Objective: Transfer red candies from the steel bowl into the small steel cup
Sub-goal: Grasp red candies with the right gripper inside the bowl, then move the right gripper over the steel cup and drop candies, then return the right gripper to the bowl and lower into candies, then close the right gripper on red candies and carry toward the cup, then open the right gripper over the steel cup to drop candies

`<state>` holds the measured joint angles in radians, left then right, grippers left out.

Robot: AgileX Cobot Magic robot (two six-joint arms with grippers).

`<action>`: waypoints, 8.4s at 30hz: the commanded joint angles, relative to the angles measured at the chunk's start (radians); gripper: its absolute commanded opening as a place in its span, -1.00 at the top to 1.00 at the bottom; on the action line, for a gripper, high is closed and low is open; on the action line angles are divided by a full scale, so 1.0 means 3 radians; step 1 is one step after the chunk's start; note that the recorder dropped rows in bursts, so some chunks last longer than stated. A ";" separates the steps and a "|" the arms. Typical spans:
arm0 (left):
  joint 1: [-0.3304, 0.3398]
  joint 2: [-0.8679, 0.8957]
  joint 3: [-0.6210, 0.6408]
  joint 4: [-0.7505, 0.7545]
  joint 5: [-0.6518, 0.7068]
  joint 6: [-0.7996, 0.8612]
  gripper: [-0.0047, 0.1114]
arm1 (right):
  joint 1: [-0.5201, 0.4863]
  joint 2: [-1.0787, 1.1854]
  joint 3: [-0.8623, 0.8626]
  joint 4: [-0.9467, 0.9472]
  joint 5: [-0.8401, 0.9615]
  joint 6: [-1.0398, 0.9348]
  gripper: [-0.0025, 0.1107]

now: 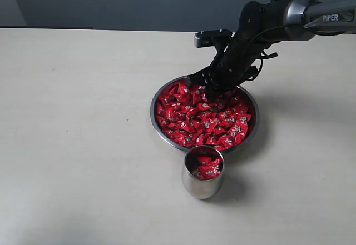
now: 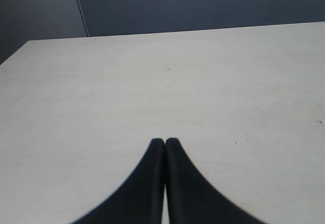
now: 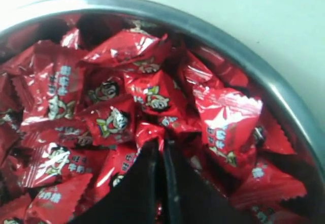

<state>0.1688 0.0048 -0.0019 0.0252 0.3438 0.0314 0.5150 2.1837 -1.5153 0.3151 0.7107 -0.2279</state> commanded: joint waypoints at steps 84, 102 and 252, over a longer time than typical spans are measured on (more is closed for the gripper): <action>0.0006 -0.0016 0.0006 0.0006 -0.0032 -0.0007 0.91 | 0.0570 -0.1097 0.0675 -0.1096 -0.0528 0.1567 0.17; 0.0006 -0.0016 0.0006 0.0006 -0.0032 -0.0007 0.91 | 0.0570 -0.0615 0.0543 -0.0421 -0.0316 0.2227 0.17; 0.0006 -0.0016 0.0006 0.0006 -0.0032 -0.0007 0.91 | 0.1120 -0.1836 0.1378 -0.0516 0.0613 0.0739 0.23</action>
<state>0.1688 0.0048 -0.0019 0.0252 0.3438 0.0314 0.8498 1.6325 -1.0950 0.1681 0.8938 0.0000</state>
